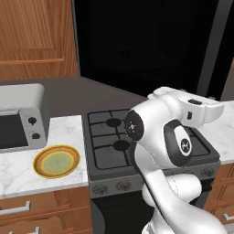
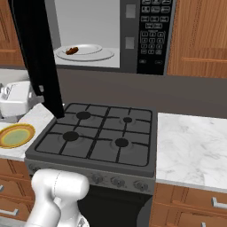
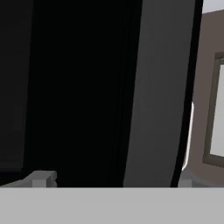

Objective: Pick the chicken drumstick from the counter and place it in the microwave. Then turn on the microwave.

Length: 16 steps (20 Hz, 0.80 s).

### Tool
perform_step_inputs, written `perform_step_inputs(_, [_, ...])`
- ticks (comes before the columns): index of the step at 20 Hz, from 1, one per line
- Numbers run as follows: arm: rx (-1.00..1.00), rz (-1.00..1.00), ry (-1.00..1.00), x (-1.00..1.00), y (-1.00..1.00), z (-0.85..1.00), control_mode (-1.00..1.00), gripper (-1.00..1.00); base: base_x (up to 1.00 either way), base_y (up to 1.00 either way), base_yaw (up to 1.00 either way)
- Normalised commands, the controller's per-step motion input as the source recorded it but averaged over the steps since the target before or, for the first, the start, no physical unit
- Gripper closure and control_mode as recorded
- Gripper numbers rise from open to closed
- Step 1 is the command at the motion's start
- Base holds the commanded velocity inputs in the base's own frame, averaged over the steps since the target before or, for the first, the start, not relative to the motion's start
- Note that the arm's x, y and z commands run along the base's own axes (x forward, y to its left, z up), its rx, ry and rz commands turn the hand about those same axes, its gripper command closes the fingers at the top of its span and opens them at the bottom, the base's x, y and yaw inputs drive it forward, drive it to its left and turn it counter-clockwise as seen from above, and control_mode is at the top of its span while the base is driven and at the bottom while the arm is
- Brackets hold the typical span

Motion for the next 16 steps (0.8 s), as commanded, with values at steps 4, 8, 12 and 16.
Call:
perform_step_inputs(4, [0.01,0.00,0.12,0.32,-0.33,0.00,-1.00,-1.00,0.00,0.00,0.00])
perform_step_inputs(8, [0.00,0.00,0.07,0.22,-0.33,0.00,-1.00,-1.00,0.00,0.00,0.00])
perform_step_inputs(12, [0.01,0.00,0.04,0.17,-0.32,0.00,-1.00,-1.00,0.00,0.00,0.00])
perform_step_inputs(16, [0.01,0.00,0.03,0.15,-0.32,0.00,-1.00,-1.00,0.00,0.00,0.00])
